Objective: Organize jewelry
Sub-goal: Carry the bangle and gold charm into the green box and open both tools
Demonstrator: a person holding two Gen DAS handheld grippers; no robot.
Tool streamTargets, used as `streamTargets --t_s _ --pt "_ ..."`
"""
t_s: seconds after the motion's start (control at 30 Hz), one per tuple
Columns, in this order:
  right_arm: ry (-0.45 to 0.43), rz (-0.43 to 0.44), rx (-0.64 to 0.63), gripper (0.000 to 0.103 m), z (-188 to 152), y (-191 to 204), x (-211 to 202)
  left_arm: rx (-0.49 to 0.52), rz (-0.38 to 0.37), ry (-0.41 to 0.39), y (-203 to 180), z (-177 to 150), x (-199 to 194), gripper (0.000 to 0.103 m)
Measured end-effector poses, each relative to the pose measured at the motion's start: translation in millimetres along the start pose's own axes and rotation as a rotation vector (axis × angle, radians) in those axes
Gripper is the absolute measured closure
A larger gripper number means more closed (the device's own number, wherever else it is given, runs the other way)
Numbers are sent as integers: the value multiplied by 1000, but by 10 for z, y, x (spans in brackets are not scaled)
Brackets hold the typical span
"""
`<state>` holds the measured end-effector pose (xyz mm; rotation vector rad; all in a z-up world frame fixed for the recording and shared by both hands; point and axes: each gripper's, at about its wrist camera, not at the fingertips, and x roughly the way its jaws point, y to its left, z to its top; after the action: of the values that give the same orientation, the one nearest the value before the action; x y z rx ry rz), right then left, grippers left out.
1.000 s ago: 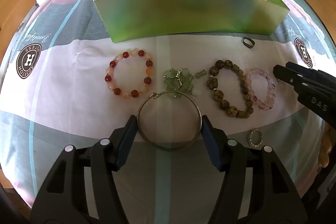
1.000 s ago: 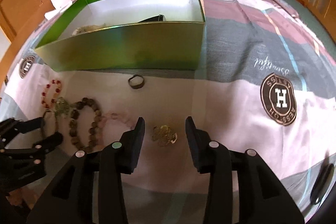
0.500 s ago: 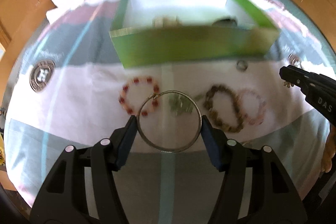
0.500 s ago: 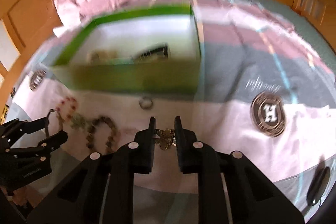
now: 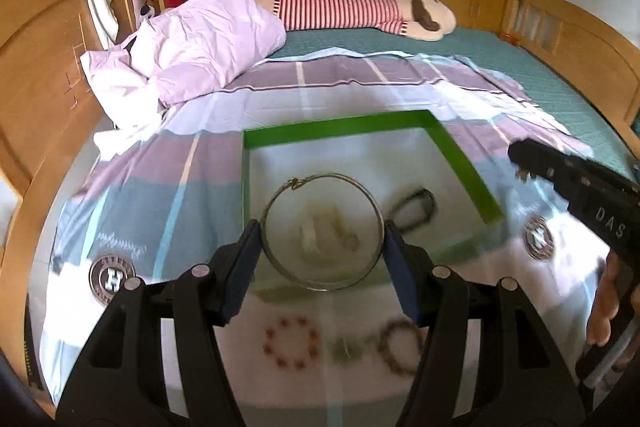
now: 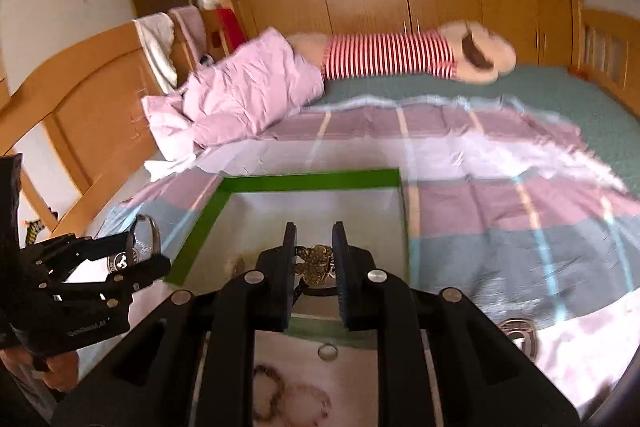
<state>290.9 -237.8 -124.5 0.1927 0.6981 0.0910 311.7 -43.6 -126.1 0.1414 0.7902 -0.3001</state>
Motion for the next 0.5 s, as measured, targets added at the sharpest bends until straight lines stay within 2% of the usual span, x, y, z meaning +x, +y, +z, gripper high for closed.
streamTargets --t_s 0.1,0.17,0.23,0.5 --pt "75 -26 -4 85 -85 -24 305 -28 -22 41 64 24 337 42" --pt "106 -64 -30 85 -172 -34 452 -32 1 84 98 -1 564 42" --pt "127 -66 -16 85 -210 -62 550 -32 10 99 119 -23 674 42" --pt "157 -70 -55 85 -265 58 701 -36 9 114 136 -47 774 42"
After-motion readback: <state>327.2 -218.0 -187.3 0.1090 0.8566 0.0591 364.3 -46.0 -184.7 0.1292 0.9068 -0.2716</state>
